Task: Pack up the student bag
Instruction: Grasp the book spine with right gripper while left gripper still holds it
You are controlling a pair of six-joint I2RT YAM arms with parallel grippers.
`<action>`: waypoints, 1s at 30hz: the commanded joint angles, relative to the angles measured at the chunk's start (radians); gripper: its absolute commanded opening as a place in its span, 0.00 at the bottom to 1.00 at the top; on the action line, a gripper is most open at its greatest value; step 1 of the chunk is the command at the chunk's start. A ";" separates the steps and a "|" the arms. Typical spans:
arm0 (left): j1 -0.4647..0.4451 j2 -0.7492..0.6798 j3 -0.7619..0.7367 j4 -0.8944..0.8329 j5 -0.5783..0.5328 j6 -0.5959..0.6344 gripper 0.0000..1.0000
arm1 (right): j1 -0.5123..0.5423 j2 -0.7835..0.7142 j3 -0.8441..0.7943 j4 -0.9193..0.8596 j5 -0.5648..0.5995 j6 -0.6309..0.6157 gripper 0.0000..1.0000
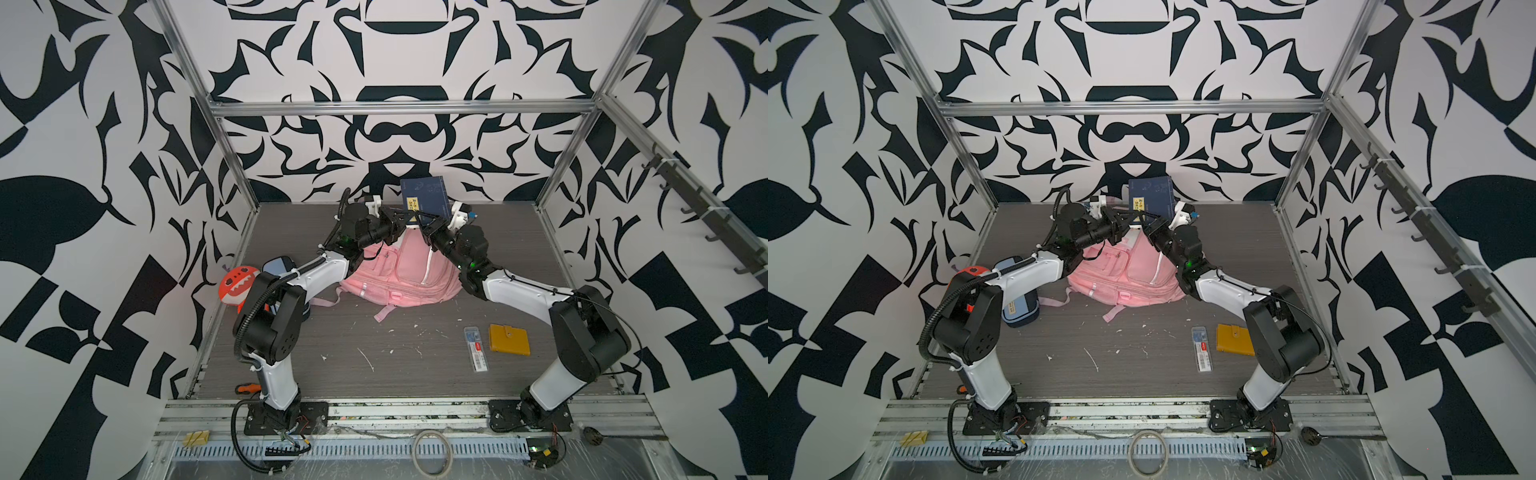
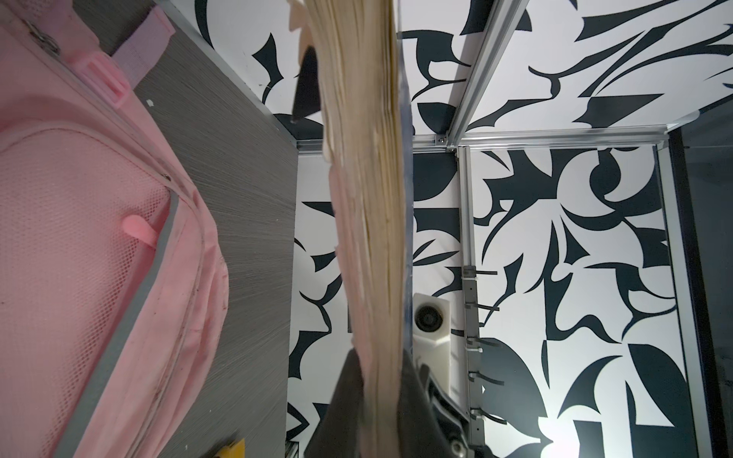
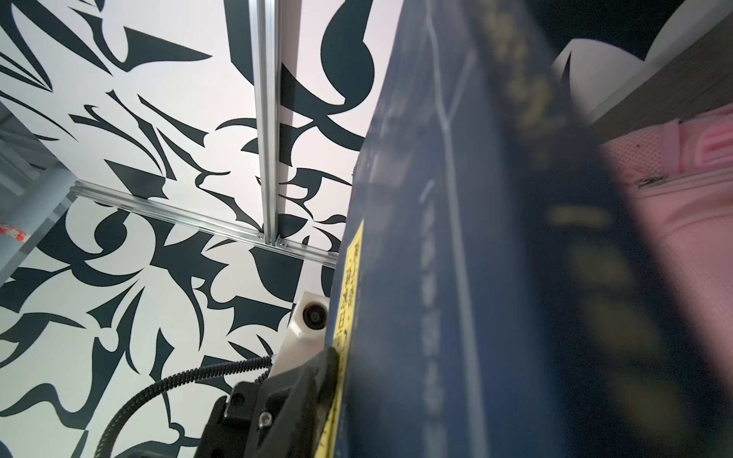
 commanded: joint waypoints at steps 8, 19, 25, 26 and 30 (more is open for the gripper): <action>-0.020 -0.075 -0.009 -0.147 0.111 0.137 0.73 | -0.091 -0.143 0.002 -0.093 -0.107 -0.191 0.00; 0.181 -0.223 0.176 -0.869 0.466 0.913 0.99 | -0.279 -0.238 0.296 -0.980 -0.732 -0.863 0.00; 0.188 -0.099 0.526 -1.300 0.517 1.298 0.99 | -0.288 -0.296 0.314 -1.246 -0.905 -1.105 0.00; 0.191 -0.092 0.553 -1.303 0.542 1.309 0.99 | -0.289 -0.302 0.311 -1.275 -0.925 -1.129 0.00; 0.195 -0.071 0.597 -1.287 0.581 1.321 0.99 | -0.290 -0.343 0.310 -1.346 -0.989 -1.207 0.00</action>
